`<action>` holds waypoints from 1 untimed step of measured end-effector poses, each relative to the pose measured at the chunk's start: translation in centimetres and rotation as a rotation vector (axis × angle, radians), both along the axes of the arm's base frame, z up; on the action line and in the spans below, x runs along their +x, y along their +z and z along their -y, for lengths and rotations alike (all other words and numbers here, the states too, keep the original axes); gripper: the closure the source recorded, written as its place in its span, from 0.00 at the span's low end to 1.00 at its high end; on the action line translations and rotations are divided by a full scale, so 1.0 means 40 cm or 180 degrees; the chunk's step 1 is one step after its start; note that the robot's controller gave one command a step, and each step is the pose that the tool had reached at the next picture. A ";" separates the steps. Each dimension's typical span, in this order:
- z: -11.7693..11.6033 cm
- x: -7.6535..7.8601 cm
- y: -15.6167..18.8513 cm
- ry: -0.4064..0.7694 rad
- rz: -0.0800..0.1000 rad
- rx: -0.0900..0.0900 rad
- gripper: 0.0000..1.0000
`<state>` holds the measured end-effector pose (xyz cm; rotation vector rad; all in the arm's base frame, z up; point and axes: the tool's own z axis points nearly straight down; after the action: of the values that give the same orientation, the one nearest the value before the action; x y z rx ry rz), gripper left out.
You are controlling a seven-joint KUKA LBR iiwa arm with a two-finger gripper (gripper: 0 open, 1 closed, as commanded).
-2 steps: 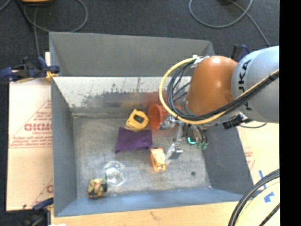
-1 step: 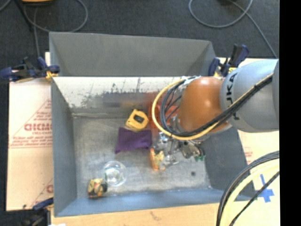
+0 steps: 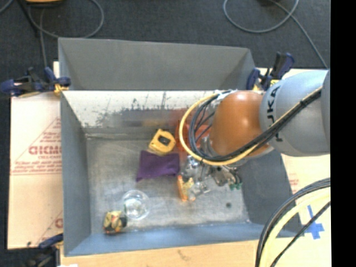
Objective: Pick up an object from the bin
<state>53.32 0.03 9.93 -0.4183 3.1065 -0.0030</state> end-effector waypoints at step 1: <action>0.000 -0.002 0.007 0.0000 -0.0005 0.0000 1.00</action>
Offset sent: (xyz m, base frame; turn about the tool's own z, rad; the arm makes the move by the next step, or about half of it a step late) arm -0.0272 0.0389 0.0345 -0.0344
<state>53.24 0.02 10.23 -0.4184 3.1082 -0.0028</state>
